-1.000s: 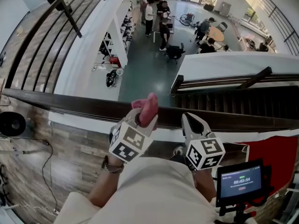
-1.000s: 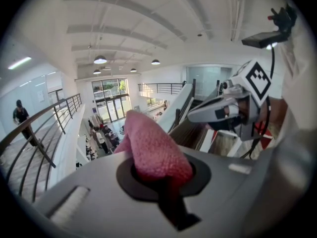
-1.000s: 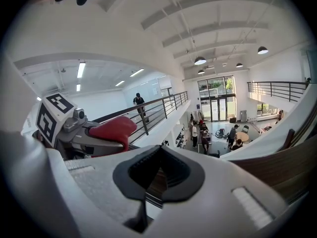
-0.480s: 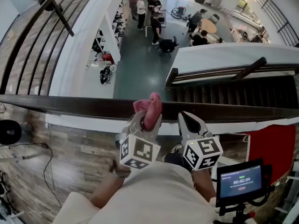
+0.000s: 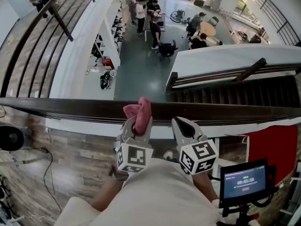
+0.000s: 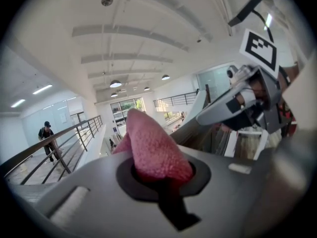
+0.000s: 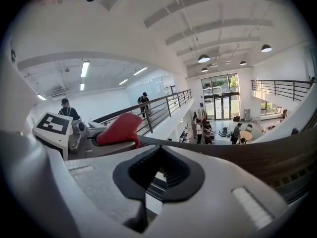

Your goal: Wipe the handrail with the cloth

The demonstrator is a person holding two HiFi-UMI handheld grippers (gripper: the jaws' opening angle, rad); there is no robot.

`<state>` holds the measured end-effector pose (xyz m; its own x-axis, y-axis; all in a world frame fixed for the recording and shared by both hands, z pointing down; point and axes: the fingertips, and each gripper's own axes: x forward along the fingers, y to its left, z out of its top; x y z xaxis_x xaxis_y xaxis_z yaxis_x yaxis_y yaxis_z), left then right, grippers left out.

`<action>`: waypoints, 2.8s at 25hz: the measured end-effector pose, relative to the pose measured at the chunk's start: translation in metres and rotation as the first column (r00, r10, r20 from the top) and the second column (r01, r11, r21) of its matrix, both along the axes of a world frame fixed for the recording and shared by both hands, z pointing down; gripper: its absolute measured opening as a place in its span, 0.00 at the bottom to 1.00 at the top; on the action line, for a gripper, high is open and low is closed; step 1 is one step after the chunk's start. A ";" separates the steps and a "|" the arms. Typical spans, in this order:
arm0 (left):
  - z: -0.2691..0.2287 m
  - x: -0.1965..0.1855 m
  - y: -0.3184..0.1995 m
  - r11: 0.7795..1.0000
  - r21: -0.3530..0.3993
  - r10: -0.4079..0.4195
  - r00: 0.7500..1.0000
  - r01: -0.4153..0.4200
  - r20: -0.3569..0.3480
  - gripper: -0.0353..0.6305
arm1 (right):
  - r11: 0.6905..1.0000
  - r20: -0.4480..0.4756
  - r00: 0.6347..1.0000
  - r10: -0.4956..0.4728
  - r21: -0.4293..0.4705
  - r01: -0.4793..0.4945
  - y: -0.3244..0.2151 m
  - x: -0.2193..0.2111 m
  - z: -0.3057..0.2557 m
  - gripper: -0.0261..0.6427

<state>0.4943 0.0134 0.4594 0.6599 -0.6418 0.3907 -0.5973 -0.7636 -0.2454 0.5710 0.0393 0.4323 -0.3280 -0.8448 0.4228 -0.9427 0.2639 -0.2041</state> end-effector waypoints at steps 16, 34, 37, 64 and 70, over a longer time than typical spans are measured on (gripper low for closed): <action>0.015 -0.014 0.016 0.999 0.012 -0.043 0.999 0.043 -0.007 0.11 | 0.996 0.008 0.996 -0.090 -0.015 0.090 0.006 -0.007 0.015 0.04; 0.046 -0.018 0.019 0.988 -0.150 -0.034 0.999 0.031 -0.016 0.10 | 0.999 0.026 0.999 -0.041 -0.026 0.042 0.013 0.024 0.024 0.04; 0.044 -0.014 0.023 0.985 -0.166 -0.048 0.999 0.045 -0.016 0.10 | 0.998 0.034 0.998 -0.052 -0.018 0.053 0.016 0.028 0.020 0.04; 0.027 0.085 0.056 0.967 -0.197 0.160 0.987 -0.163 -0.033 0.10 | 1.000 0.045 0.999 0.006 0.001 -0.006 0.047 0.081 0.015 0.04; 0.033 0.091 0.053 0.965 -0.205 0.157 0.986 -0.165 -0.052 0.10 | 1.000 0.034 0.999 0.015 0.003 -0.015 0.049 0.085 0.020 0.04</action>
<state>0.5848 0.0660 0.4920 0.7635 -0.4331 0.4790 -0.4677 -0.8824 -0.0523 0.6563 0.0883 0.4519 -0.3292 -0.8514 0.4084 -0.9392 0.2503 -0.2352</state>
